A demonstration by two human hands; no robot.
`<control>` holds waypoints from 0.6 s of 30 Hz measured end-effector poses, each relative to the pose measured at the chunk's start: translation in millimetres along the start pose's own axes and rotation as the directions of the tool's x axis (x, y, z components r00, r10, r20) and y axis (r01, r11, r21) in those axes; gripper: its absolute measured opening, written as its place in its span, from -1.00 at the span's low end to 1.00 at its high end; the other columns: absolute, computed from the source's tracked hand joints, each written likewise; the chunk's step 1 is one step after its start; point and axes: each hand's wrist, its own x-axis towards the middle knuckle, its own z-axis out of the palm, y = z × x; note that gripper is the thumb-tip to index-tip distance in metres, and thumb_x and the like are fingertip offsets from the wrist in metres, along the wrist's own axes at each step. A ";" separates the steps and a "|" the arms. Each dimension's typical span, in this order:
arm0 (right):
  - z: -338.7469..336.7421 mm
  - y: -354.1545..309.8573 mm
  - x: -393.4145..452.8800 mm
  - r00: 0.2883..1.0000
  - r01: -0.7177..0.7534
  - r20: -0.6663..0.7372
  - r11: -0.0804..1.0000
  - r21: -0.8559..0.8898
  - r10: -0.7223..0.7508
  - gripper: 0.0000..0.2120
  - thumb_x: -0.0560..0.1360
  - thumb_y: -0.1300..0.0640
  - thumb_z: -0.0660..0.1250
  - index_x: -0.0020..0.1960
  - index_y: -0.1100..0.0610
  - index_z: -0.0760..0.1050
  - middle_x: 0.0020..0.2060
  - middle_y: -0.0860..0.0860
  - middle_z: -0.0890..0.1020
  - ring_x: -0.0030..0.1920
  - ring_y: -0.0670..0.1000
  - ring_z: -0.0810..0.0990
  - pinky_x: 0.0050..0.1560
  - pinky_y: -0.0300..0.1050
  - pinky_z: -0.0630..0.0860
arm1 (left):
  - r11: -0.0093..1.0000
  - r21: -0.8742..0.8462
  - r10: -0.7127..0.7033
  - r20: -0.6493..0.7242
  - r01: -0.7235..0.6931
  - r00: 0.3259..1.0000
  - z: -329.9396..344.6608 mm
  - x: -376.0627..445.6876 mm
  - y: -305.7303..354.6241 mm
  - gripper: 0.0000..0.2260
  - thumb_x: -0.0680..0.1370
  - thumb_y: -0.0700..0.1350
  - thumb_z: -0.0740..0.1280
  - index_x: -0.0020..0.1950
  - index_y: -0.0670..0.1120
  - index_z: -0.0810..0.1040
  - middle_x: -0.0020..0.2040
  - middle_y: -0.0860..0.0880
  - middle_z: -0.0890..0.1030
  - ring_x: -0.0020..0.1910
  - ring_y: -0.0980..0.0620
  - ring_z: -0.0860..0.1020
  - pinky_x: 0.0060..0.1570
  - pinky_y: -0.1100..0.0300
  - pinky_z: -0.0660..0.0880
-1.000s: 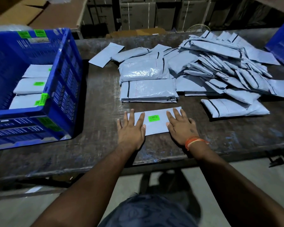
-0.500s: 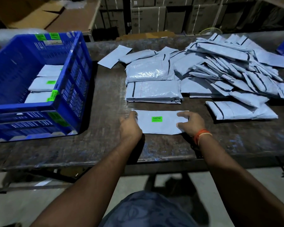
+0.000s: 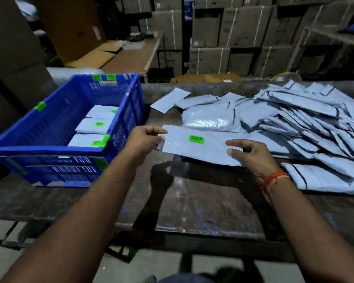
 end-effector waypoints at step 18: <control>293.5 -167.9 97.8 0.969 0.195 0.187 0.963 -0.187 -0.161 -0.87 0.42 0.27 0.49 -0.06 0.11 0.71 -0.53 -0.17 0.56 -0.50 -0.19 0.48 -0.35 -0.26 0.42 | 0.956 0.281 0.104 -0.080 -0.078 0.991 -318.1 125.9 10.2 -0.85 0.49 -0.41 0.43 -0.08 -0.18 0.68 -0.54 0.07 0.55 -0.57 0.19 0.43 -0.56 0.39 0.34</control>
